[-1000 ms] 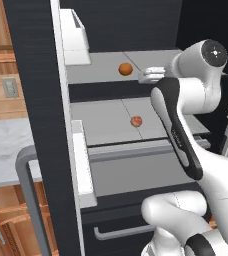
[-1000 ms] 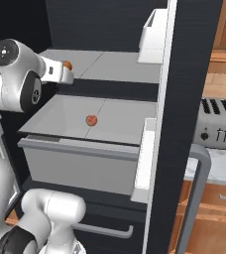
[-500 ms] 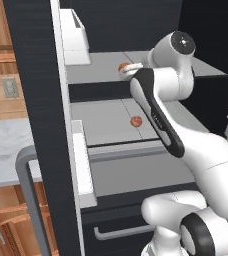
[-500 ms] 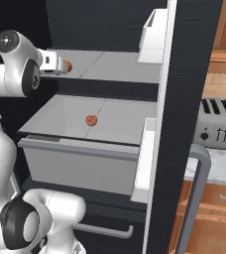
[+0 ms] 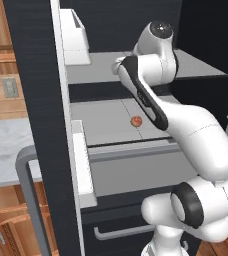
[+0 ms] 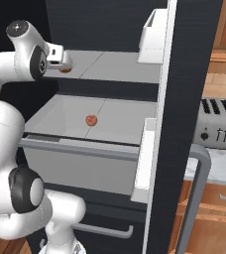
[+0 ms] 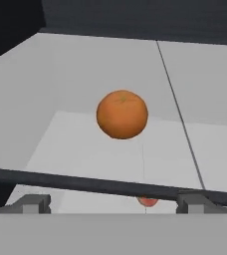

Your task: Retrieve the tangerine and peach from the fridge and place them into the bowl on the dining table.

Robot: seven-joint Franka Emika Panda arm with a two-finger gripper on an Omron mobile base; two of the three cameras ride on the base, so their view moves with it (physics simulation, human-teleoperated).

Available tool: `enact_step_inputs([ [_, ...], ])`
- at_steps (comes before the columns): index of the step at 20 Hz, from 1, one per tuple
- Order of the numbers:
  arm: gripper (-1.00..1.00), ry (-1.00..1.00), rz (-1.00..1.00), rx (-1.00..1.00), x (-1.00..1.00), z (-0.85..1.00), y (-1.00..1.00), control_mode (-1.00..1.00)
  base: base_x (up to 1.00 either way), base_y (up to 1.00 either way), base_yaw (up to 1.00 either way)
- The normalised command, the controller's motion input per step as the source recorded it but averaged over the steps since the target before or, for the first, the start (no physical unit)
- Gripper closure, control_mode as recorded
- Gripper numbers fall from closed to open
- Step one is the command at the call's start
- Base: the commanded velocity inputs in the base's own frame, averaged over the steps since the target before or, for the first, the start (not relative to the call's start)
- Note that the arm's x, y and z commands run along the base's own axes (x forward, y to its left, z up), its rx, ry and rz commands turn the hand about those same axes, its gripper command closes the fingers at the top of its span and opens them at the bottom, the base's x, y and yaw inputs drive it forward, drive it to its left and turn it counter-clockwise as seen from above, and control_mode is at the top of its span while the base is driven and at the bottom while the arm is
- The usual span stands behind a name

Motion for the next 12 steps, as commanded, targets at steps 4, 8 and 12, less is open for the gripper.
enact_step_inputs([
  [4, -1.0, 0.1, -0.09, 0.02, 0.52, -0.02, -0.15, -1.0, 0.0, 0.0, 0.0],
  [8, -1.0, 0.02, -0.07, 0.01, 0.61, -0.18, -0.01, -1.0, 0.0, 0.0, 0.0],
  [12, -1.0, 0.0, -0.06, 0.0, 0.57, -0.2, 0.0, -1.0, 0.0, 0.0, 0.0],
])
